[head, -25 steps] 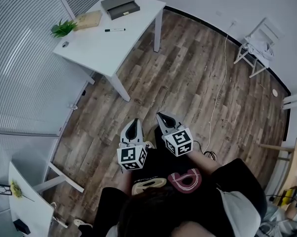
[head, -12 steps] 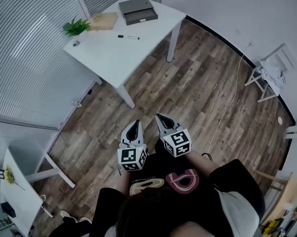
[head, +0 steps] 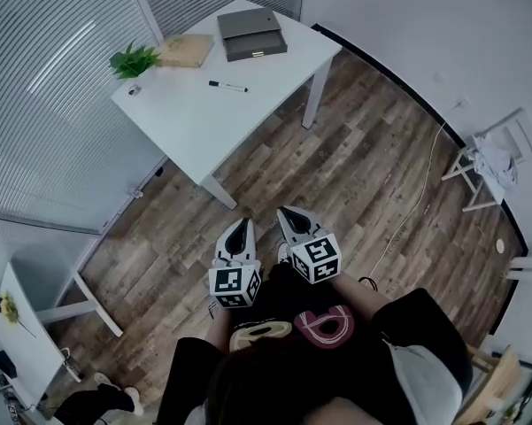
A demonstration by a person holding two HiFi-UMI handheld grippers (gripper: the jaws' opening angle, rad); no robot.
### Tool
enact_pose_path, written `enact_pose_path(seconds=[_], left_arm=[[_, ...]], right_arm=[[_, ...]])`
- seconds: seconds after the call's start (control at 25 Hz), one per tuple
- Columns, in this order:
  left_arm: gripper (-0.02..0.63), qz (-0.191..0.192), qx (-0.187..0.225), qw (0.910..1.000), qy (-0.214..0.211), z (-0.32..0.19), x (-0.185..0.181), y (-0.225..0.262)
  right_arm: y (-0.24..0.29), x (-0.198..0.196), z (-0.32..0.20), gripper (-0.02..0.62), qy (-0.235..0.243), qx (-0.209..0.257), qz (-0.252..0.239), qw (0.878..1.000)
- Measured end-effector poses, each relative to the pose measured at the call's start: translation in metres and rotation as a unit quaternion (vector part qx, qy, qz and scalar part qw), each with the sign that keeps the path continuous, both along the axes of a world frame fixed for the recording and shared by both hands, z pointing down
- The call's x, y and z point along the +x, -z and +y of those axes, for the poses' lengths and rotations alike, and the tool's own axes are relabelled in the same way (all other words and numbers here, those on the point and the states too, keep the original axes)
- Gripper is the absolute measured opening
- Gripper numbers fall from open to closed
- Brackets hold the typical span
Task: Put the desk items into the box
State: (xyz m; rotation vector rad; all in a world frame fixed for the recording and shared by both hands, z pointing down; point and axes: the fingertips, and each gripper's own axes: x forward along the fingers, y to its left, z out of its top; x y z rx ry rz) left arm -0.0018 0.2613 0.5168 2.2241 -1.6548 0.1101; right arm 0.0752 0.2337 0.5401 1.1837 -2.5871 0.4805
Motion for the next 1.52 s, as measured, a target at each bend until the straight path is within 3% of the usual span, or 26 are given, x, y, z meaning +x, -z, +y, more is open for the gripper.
enact_pose_path(seconds=[0.48, 1.0, 1.52], left_arm=[[0.018, -0.002, -0.001, 0.9997, 0.022, -0.054, 0.051, -0.002], [0.018, -0.001, -0.009, 0.9997, -0.025, -0.104, 0.078, -0.011], [0.018, 0.013, -0.002, 0.9978, -0.064, -0.198, 0.060, -0.004]], right_arm=[[0.004, 0.052, -0.057, 0.009, 0.026, 0.007, 0.004, 1.000], [-0.010, 0.070, -0.084, 0.009, 0.002, -0.020, -0.008, 1.000], [-0.006, 0.053, -0.166, 0.009, -0.038, -0.024, 0.006, 0.999]])
